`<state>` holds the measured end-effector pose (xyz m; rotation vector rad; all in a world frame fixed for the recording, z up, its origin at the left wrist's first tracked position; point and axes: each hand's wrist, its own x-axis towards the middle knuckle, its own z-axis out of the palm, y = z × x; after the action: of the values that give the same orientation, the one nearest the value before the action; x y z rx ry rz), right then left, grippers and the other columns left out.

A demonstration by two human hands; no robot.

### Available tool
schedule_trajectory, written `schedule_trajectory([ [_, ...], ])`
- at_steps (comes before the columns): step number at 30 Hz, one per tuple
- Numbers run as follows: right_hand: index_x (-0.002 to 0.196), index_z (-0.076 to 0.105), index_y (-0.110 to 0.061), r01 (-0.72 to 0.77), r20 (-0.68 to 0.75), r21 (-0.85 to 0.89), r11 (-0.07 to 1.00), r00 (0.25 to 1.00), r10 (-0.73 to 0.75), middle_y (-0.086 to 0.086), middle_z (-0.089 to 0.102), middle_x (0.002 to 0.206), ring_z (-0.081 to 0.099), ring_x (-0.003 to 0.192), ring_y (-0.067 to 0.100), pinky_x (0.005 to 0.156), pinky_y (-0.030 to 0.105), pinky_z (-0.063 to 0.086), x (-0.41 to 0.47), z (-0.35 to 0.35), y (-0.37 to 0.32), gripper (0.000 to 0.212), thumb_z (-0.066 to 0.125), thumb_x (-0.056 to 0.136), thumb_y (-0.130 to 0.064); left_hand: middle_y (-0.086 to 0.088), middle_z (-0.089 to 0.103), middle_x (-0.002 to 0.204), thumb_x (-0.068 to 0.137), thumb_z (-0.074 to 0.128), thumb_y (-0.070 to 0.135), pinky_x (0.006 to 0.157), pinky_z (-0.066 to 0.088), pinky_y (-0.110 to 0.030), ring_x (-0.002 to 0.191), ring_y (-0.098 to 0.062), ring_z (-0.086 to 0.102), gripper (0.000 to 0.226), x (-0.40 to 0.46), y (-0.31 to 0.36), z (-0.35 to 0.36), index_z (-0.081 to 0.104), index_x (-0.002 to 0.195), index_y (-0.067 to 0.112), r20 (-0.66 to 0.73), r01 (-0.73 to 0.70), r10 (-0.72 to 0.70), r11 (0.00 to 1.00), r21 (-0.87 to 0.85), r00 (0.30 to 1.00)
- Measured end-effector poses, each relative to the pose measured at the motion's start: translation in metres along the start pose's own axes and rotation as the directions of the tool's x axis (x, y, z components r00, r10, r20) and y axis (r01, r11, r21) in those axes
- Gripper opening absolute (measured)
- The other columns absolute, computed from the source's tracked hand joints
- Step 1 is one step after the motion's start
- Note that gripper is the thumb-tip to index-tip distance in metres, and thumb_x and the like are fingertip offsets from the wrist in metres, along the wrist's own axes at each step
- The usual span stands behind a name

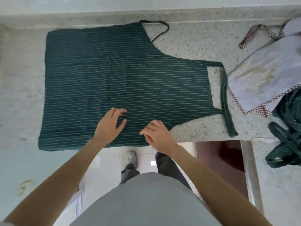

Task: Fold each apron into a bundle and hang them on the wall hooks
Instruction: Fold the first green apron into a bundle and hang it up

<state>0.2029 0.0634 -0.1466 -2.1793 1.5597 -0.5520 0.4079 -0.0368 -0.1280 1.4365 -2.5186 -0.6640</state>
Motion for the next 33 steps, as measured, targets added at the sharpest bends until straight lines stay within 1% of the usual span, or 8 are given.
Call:
schedule_trajectory([
  [5, 0.104, 0.063, -0.021, -0.138, 0.012, -0.202, 0.969, 0.990, 0.144, 0.001, 0.060, 0.104, 0.052, 0.102, 0.022, 0.092, 0.040, 0.038, -0.002, 0.048, -0.045, 0.028, 0.049, 0.087, -0.038, 0.003, 0.063, 0.097, 0.086, 0.041, 0.049, 0.081, 0.051, -0.039, 0.089, -0.019, 0.059, 0.040, -0.077, -0.073, -0.022, 0.064, 0.103, 0.020, 0.133, -0.036, 0.019, 0.991, 0.129, 0.991],
  [11, 0.120, 0.058, -0.020, -0.337, -0.021, -0.415, 0.845, 0.932, 0.362, 0.002, 0.059, 0.118, 0.052, 0.117, 0.021, 0.109, 0.059, 0.020, 0.008, 0.057, -0.066, 0.046, 0.033, 0.094, -0.048, 0.002, 0.060, 0.116, 0.086, 0.032, 0.059, 0.111, 0.014, -0.055, 0.108, -0.020, 0.059, 0.058, -0.122, -0.107, -0.022, 0.060, 0.120, 0.021, 0.155, -0.099, 0.049, 0.937, 0.336, 0.987],
  [17, 0.141, 0.036, -0.022, -0.284, 0.116, -0.490, 0.824, 0.916, 0.385, 0.001, 0.046, 0.141, 0.034, 0.136, 0.023, 0.110, 0.063, -0.006, 0.033, 0.035, -0.056, 0.071, 0.026, 0.088, -0.069, 0.001, 0.036, 0.149, 0.073, 0.017, 0.084, 0.108, -0.003, -0.066, 0.139, -0.015, 0.028, 0.096, -0.074, -0.126, -0.031, 0.032, 0.143, 0.021, 0.211, -0.106, 0.030, 0.927, 0.359, 0.977],
  [23, 0.123, 0.047, -0.016, -0.137, 0.303, -0.652, 0.746, 0.854, 0.422, 0.020, 0.021, 0.153, 0.010, 0.143, 0.039, 0.107, 0.068, -0.003, 0.033, 0.038, -0.062, 0.093, 0.062, 0.056, -0.079, -0.011, 0.005, 0.157, 0.047, 0.036, 0.095, 0.101, -0.021, -0.066, 0.144, -0.031, -0.006, 0.112, -0.058, -0.123, -0.030, 0.020, 0.138, 0.031, 0.358, -0.196, 0.063, 0.917, 0.347, 0.931],
  [26, 0.114, 0.055, -0.016, -0.169, 0.180, -0.677, 0.716, 0.906, 0.384, 0.022, 0.029, 0.149, 0.022, 0.140, 0.037, 0.109, 0.066, -0.001, 0.027, 0.047, -0.069, 0.077, 0.077, 0.056, -0.061, -0.015, 0.003, 0.156, 0.055, 0.062, 0.078, 0.102, -0.015, -0.068, 0.144, -0.033, -0.006, 0.105, -0.072, -0.125, -0.024, 0.021, 0.139, 0.032, 0.332, -0.202, 0.066, 0.898, 0.392, 0.941],
  [29, 0.106, 0.062, -0.015, -0.158, 0.053, -0.610, 0.777, 0.970, 0.239, 0.016, 0.053, 0.128, 0.047, 0.120, 0.034, 0.108, 0.054, 0.021, 0.018, 0.049, -0.072, 0.054, 0.081, 0.061, -0.037, -0.014, 0.031, 0.149, 0.066, 0.073, 0.052, 0.107, 0.002, -0.067, 0.140, -0.031, 0.021, 0.073, -0.087, -0.127, -0.027, 0.047, 0.130, 0.029, 0.176, -0.192, 0.147, 0.942, 0.277, 0.973],
  [31, 0.095, 0.066, -0.013, -0.130, -0.028, -0.544, 0.829, 0.990, 0.137, 0.010, 0.061, 0.104, 0.056, 0.096, 0.030, 0.088, 0.045, 0.042, 0.006, 0.050, -0.074, 0.034, 0.079, 0.065, -0.022, -0.008, 0.050, 0.133, 0.066, 0.077, 0.032, 0.105, 0.027, -0.058, 0.122, -0.029, 0.046, 0.057, -0.101, -0.129, -0.031, 0.056, 0.119, 0.025, 0.072, -0.203, 0.194, 0.966, 0.158, 0.978],
  [33, 0.085, 0.066, -0.010, -0.160, -0.130, -0.485, 0.860, 0.985, 0.110, 0.007, 0.062, 0.083, 0.057, 0.075, 0.027, 0.071, 0.037, 0.046, -0.007, 0.047, -0.078, 0.019, 0.074, 0.069, -0.013, -0.004, 0.059, 0.116, 0.068, 0.077, 0.013, 0.084, 0.051, -0.042, 0.095, -0.025, 0.061, 0.049, -0.117, -0.128, -0.041, 0.060, 0.113, 0.020, -0.020, -0.136, 0.137, 0.990, 0.024, 0.990],
])
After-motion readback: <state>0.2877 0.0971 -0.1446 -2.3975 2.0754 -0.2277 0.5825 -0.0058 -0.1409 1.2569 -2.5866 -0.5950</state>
